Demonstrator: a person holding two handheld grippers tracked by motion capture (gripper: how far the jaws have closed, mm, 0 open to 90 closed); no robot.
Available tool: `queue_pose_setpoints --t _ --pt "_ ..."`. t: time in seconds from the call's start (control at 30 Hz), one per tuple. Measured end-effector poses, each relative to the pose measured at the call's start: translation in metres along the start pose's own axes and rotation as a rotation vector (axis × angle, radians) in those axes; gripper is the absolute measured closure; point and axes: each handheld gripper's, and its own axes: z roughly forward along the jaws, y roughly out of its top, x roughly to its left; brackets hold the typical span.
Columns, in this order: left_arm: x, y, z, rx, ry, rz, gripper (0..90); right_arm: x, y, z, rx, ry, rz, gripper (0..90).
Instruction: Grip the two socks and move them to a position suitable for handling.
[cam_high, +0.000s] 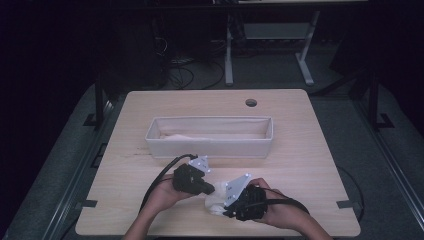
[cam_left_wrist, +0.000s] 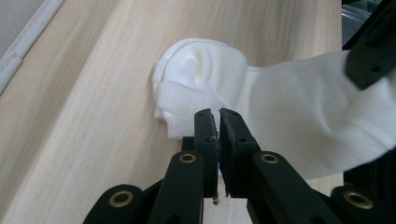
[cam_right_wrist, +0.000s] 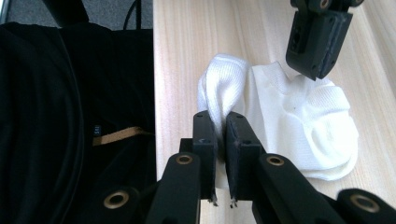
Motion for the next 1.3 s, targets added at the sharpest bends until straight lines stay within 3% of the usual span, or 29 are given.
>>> queue_pose_setpoints --t 0.63,0.77,0.83,0.97,1.3 --pt "-0.009 0.002 0.025 0.067 -0.068 0.029 85.7 0.003 0.003 -0.008 -0.016 0.029 0.0 83.2" --pt "-0.011 0.001 0.025 0.072 -0.083 0.03 85.1 -0.004 0.004 -0.01 -0.01 0.012 0.005 83.1" --pt "-0.01 0.0 0.021 0.065 -0.08 0.038 84.4 -0.017 0.004 -0.008 0.005 0.01 0.026 83.2" --pt "-0.007 -0.003 0.014 0.052 -0.07 0.031 84.3 -0.025 0.007 -0.007 0.021 0.015 0.045 83.1" --pt "-0.001 -0.014 -0.007 0.032 -0.013 0.007 83.4 -0.051 0.019 0.008 0.09 0.025 0.105 83.1"
